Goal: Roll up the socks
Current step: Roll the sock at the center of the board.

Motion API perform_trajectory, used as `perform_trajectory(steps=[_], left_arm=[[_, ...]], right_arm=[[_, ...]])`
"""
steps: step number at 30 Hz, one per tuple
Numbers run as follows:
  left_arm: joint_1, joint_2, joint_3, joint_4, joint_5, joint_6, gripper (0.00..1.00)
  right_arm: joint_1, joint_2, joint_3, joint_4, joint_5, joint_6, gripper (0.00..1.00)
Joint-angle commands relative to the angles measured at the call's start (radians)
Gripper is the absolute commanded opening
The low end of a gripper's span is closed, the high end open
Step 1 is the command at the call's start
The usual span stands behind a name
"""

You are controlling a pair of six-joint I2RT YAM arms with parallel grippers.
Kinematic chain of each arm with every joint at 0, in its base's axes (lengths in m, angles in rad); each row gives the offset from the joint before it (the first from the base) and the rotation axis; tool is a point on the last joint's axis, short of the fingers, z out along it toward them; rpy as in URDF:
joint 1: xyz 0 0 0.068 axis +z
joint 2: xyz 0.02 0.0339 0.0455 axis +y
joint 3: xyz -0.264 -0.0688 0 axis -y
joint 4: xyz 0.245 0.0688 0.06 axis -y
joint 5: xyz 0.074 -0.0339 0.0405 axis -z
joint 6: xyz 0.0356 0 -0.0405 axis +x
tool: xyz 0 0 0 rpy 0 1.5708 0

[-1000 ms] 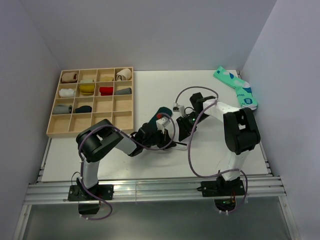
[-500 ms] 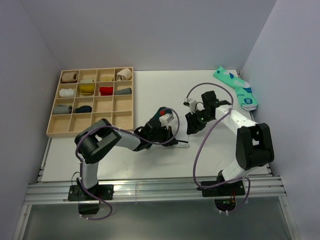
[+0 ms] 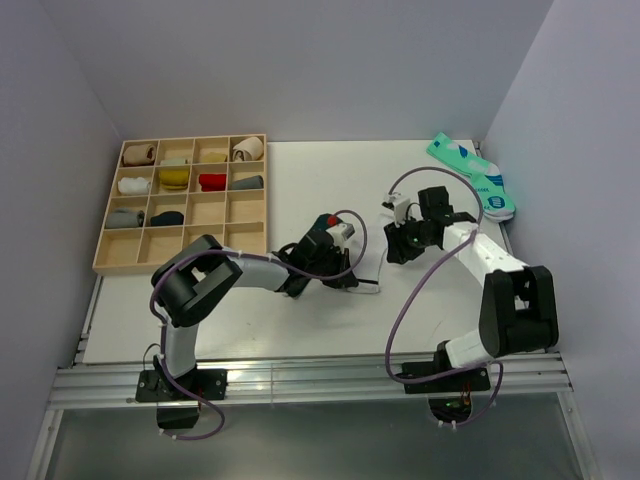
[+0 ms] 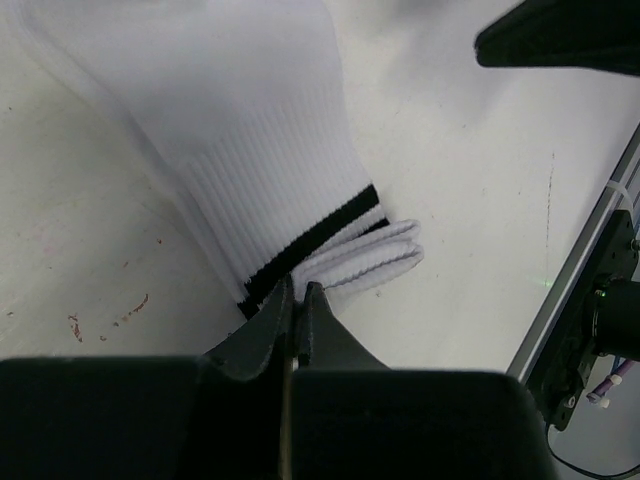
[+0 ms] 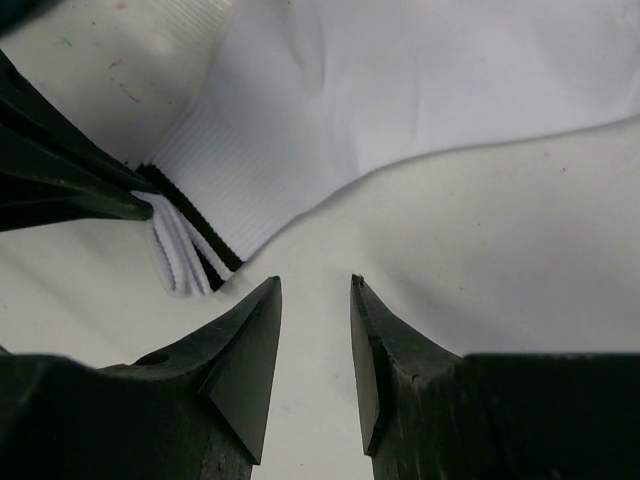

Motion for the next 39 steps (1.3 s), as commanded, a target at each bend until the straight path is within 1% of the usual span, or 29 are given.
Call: perform_trajectory(steps=[1, 7, 11, 13, 15, 21, 24, 28, 29, 34, 39], left_arm=[[-0.009, 0.025, 0.019, -0.126, -0.021, -0.013, 0.01], [-0.012, 0.02, 0.048, -0.23, -0.036, -0.019, 0.0], [-0.012, 0.02, 0.074, -0.33, -0.056, -0.016, 0.0], [-0.012, 0.014, 0.084, -0.344, -0.059, -0.016, 0.0], [-0.012, 0.009, 0.102, -0.423, -0.065, -0.01, 0.0], [-0.01, -0.015, 0.143, -0.566, -0.049, -0.002, 0.0], [-0.01, -0.015, 0.166, -0.614, -0.042, 0.007, 0.0], [0.003, -0.017, 0.165, -0.646, 0.013, 0.009, 0.0], [0.011, -0.017, 0.165, -0.652, 0.02, 0.012, 0.0], [0.033, -0.004, 0.157, -0.66, 0.072, 0.02, 0.0], [0.051, 0.0, 0.163, -0.672, 0.126, 0.018, 0.0]], right_arm=[[-0.005, -0.085, -0.044, 0.079, 0.03, -0.022, 0.41], [-0.005, -0.145, -0.081, 0.094, 0.016, -0.044, 0.41], [-0.005, -0.17, -0.082, 0.07, -0.046, -0.079, 0.41], [-0.005, -0.18, -0.092, 0.069, -0.059, -0.1, 0.41], [-0.005, -0.194, -0.105, 0.076, -0.071, -0.117, 0.41], [0.006, -0.213, -0.138, 0.069, -0.134, -0.192, 0.41], [0.043, -0.237, -0.182, 0.102, -0.137, -0.199, 0.42], [0.135, -0.26, -0.231, 0.19, -0.076, -0.18, 0.42], [0.165, -0.259, -0.234, 0.198, -0.071, -0.176, 0.42], [0.21, -0.246, -0.231, 0.203, -0.092, -0.173, 0.42], [0.296, -0.297, -0.285, 0.241, -0.07, -0.188, 0.42]])
